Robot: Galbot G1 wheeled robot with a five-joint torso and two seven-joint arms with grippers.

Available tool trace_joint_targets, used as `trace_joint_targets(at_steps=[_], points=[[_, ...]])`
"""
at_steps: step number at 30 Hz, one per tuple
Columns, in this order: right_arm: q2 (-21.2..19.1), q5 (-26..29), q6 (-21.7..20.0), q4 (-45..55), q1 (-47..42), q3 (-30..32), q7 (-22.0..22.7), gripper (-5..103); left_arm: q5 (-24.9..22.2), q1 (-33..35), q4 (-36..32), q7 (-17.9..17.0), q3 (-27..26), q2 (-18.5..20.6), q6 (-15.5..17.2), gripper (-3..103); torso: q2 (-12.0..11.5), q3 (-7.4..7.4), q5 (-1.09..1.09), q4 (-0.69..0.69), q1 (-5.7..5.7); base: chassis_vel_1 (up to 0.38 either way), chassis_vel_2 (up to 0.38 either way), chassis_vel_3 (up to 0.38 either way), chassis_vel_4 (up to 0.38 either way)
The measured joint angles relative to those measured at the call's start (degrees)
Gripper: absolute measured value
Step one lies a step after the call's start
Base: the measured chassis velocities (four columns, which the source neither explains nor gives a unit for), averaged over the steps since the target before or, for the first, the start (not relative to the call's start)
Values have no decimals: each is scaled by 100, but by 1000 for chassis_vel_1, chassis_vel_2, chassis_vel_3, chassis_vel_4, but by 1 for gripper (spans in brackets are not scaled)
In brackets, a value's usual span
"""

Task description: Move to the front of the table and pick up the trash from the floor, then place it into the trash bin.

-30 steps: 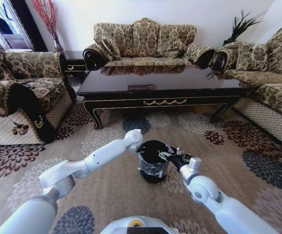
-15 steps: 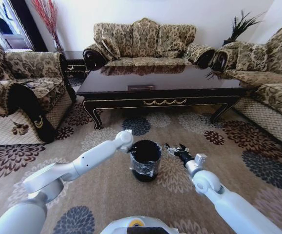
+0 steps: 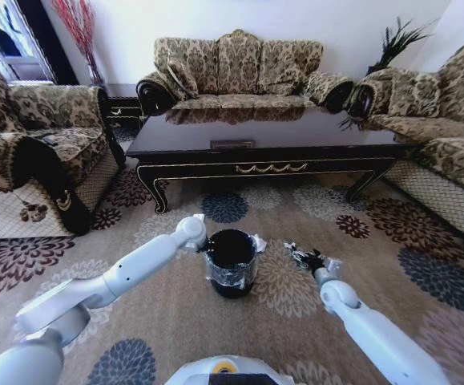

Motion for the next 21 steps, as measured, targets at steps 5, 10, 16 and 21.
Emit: trace_joint_targets(at_steps=[5, 10, 16, 21], points=[[152, -263, 284, -976, 349, -336, -204, 100, -7, 74, -98, -14, -41, 87, 0, 0, 0, 0, 0, 0, 0, 0, 0, 0, 0], [260, -552, 499, -1774, 570, -590, -396, 100, 19, 247, -121, -19, -138, 124, 0, 0, 0, 0, 0, -1, 0, 0, 0, 0, 0], [402, -632, 550, -2199, 836, -800, -435, 100, 63, 342, -133, -29, -153, 156, 0, 0, 0, 0, 0, 1, 0, 0, 0, 0, 0], [557, -821, 646, -2539, 1160, -1017, -491, 100, 46, 330, -169, -29, -121, 188, 0, 0, 0, 0, 0, 0, 0, 0, 0, 0, 0]])
